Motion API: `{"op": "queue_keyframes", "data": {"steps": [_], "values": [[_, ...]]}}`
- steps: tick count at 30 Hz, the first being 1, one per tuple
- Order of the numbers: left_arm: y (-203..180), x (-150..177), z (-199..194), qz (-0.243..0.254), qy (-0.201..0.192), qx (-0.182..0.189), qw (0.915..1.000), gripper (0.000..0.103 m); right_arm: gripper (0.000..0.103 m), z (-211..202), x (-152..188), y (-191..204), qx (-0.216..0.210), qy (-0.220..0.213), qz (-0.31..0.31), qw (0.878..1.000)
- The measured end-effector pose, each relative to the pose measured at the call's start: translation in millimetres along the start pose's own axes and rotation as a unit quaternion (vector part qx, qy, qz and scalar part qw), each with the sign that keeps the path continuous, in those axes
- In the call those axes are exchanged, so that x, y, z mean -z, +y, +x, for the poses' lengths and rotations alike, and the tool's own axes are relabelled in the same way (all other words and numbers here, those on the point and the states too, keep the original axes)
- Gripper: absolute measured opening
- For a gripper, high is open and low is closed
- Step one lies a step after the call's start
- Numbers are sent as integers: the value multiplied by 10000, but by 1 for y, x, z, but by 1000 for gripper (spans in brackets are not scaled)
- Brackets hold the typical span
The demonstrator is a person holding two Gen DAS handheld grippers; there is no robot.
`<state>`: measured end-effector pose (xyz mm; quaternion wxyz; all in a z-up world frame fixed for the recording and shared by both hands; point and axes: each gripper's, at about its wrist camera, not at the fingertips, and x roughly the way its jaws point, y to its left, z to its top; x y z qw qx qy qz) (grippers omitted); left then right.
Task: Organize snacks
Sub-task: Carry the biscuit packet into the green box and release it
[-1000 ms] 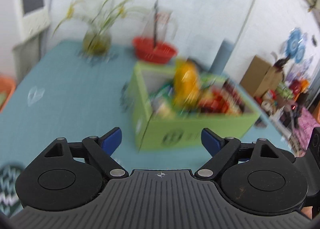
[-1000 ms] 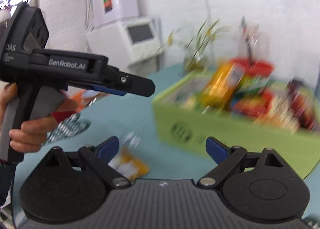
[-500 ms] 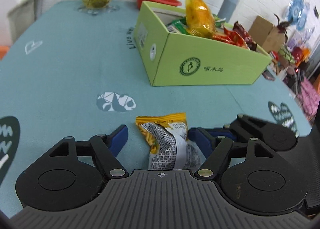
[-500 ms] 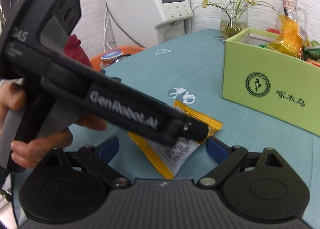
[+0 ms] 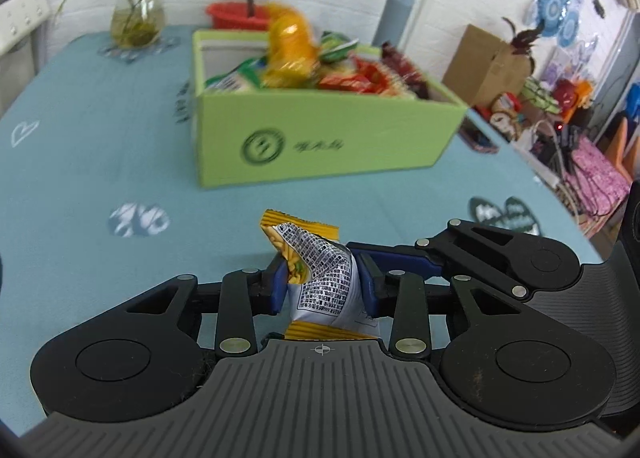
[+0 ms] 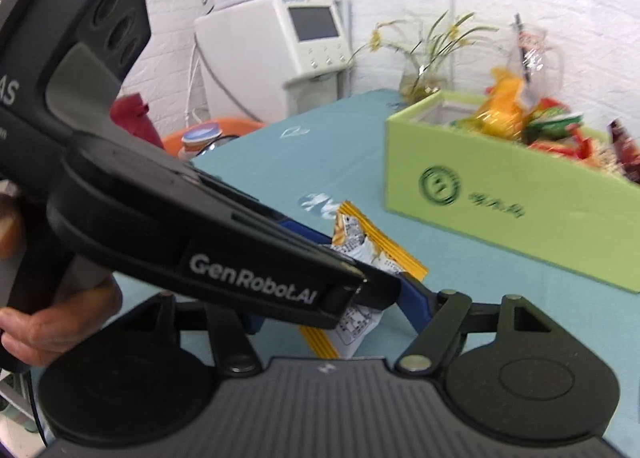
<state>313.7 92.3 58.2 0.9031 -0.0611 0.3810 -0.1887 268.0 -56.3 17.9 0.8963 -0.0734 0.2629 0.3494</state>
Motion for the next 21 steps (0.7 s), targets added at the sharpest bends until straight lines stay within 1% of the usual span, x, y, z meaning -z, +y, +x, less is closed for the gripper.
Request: {"op": "queue_keyframes", "data": {"steps": [3, 5, 9, 11, 13, 16, 18, 21], "values": [[-20, -21, 0, 181, -156, 109, 9997, 14, 78, -15, -10, -16, 201, -239, -17, 9995], [-30, -42, 4, 229, -237, 189, 9993, 14, 79, -19, -24, -31, 336, -380, -47, 9987], [-53, -101, 22, 430, -521, 300, 9973, 14, 81, -17, -62, -72, 737, -620, -256, 9950], [-58, -133, 38, 452, -590, 342, 9967, 14, 81, -7, -85, -98, 901, -643, -284, 9935], [-60, -163, 59, 453, -605, 344, 9965, 14, 81, 7, -105, -126, 977, -576, -253, 9932], [-50, -194, 97, 342, -434, 281, 9981, 14, 81, 38, -123, -163, 921, -341, -112, 9951], [-39, -200, 123, 258, -256, 205, 9991, 14, 81, 61, -123, -180, 823, -123, -41, 9965], [-25, -192, 153, 280, -29, 58, 9996, 15, 81, 96, -111, -192, 701, 270, -2, 9972]]}}
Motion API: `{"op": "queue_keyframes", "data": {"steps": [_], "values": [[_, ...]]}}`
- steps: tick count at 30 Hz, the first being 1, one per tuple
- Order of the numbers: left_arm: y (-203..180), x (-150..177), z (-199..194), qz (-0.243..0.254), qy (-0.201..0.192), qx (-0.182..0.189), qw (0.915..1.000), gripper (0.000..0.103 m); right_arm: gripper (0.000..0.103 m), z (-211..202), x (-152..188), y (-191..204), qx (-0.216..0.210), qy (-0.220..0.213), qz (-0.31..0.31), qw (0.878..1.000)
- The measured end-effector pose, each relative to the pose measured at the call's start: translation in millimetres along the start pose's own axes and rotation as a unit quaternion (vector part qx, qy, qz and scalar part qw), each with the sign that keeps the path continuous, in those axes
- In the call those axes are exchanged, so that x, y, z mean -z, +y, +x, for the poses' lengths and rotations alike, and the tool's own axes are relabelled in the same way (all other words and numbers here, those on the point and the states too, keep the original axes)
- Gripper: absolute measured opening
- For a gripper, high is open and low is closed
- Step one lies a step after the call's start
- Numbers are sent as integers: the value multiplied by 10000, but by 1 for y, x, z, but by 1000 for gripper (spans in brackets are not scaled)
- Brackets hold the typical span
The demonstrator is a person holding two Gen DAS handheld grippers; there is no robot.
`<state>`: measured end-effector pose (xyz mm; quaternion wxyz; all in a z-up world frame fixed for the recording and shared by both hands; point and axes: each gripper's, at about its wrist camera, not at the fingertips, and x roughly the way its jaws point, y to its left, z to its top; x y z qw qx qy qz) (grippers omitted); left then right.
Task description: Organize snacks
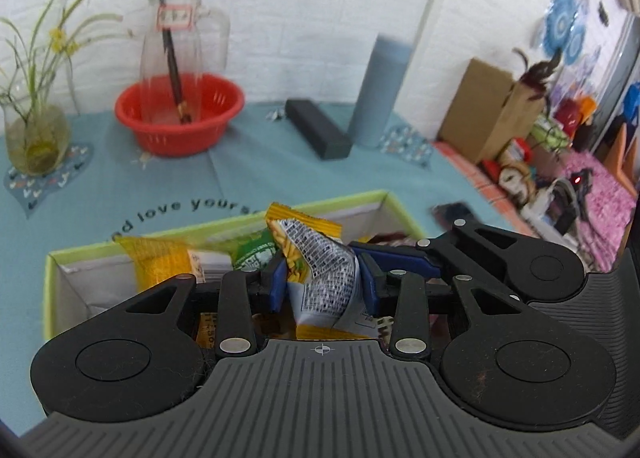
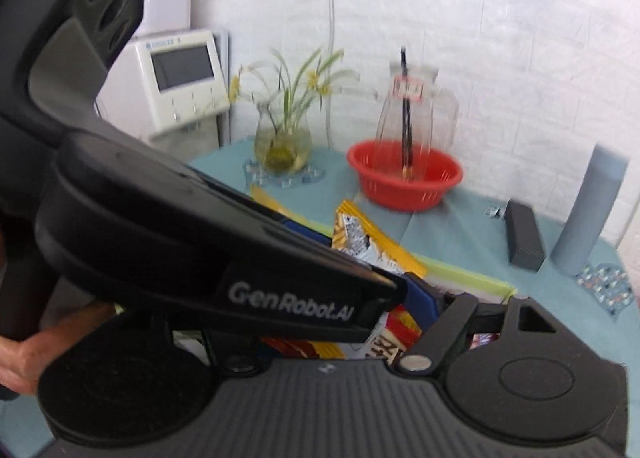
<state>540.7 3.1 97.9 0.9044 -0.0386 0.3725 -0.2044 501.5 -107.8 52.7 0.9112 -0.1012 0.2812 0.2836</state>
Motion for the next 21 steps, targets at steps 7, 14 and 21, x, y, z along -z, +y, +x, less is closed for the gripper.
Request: {"op": "queue_keyframes", "data": {"steps": [7, 14, 21], "values": [[-6, 12, -15, 313, -526, -78, 9981, 47, 94, -1, 4, 2, -30, -47, 99, 9999], [-28, 42, -132, 236, -1698, -501, 9839, 88, 95, -106, 29, 14, 301, -574, 629, 9959], [-47, 163, -215, -398, -1625, -836, 9824, 92, 96, -201, 121, 68, 695, -558, 1720, 9811]]}}
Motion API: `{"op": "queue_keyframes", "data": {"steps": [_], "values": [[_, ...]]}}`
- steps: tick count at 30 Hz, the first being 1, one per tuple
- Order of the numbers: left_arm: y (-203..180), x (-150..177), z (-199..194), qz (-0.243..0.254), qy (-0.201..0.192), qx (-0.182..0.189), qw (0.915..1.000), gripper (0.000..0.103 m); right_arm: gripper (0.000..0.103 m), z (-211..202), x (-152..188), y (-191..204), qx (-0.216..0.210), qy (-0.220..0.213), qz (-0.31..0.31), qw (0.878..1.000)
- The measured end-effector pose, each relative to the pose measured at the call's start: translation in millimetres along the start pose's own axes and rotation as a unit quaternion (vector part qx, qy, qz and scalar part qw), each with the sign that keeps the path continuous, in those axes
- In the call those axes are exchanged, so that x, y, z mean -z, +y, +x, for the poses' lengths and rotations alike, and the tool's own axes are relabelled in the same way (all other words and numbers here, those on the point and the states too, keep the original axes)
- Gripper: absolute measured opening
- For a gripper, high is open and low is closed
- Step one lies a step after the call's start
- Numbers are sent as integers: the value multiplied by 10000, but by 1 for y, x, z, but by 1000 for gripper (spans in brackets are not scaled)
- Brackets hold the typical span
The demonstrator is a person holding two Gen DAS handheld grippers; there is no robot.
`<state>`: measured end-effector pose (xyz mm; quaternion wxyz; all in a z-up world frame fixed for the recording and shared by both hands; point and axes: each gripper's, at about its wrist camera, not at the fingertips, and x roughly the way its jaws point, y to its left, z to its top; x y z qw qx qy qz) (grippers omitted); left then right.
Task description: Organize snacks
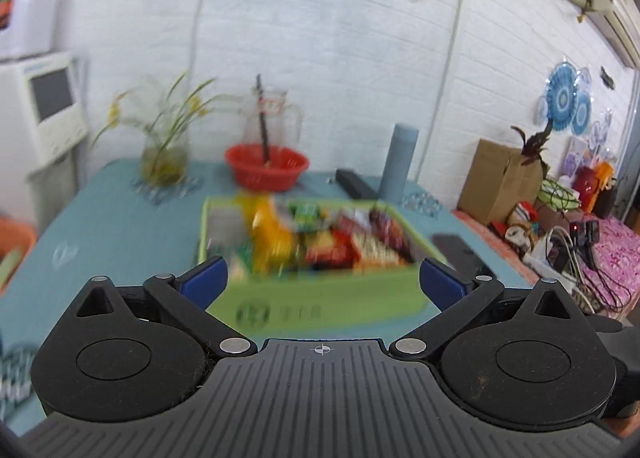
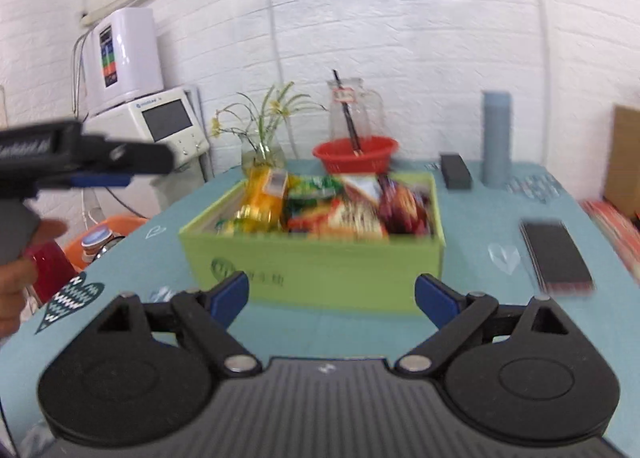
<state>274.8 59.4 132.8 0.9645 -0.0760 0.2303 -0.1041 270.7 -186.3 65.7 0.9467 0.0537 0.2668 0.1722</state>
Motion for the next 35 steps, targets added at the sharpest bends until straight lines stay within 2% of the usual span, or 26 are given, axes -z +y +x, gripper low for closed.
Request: {"op": "queue_keyframes", "data": {"steps": [3, 5, 9, 11, 13, 16, 19, 21, 24, 26, 28, 31, 33, 35], "values": [[-3, 46, -35, -167, 278, -77, 9994, 92, 96, -37, 35, 15, 244, -31, 297, 9993], [-9, 76, -57, -178, 362, -167, 9990, 92, 96, -69, 58, 30, 482, -225, 448, 9976], [-31, 128, -91, 126, 353, -354, 9987, 87, 96, -122, 97, 63, 1015, -645, 422, 9918], [-41, 150, -107, 276, 372, -272, 9986, 87, 95, -145, 116, 77, 1188, -725, 343, 9897], [-49, 166, -121, 245, 449, -137, 9986, 87, 95, -167, 132, 84, 1098, -815, 337, 9900], [-62, 179, -143, 315, 375, -80, 9988, 87, 95, -199, 155, 87, 1077, -888, 372, 9895], [-76, 185, -165, 449, 149, -136, 9988, 87, 95, -233, 178, 88, 1408, -1067, 465, 9832], [-83, 188, -177, 483, 77, -49, 9988, 87, 95, -255, 191, 85, 1641, -1193, 533, 9778], [-93, 192, -186, 730, -65, 35, 9973, 87, 95, -270, 187, 80, 1875, -1457, 673, 9691], [-99, 190, -182, 806, -62, -16, 9967, 85, 95, -277, 184, 79, 1859, -1562, 664, 9678], [-101, 190, -177, 773, -10, -18, 9970, 79, 95, -282, 189, 79, 1821, -1596, 561, 9686], [-99, 197, -176, 754, 35, -5, 9971, 74, 95, -282, 194, 77, 1715, -1509, 498, 9723], [-98, 201, -177, 713, 25, -12, 9975, 73, 95, -280, 194, 76, 1575, -1488, 487, 9750], [-95, 202, -179, 639, -43, 35, 9979, 76, 95, -279, 197, 78, 1499, -1508, 373, 9764]]}}
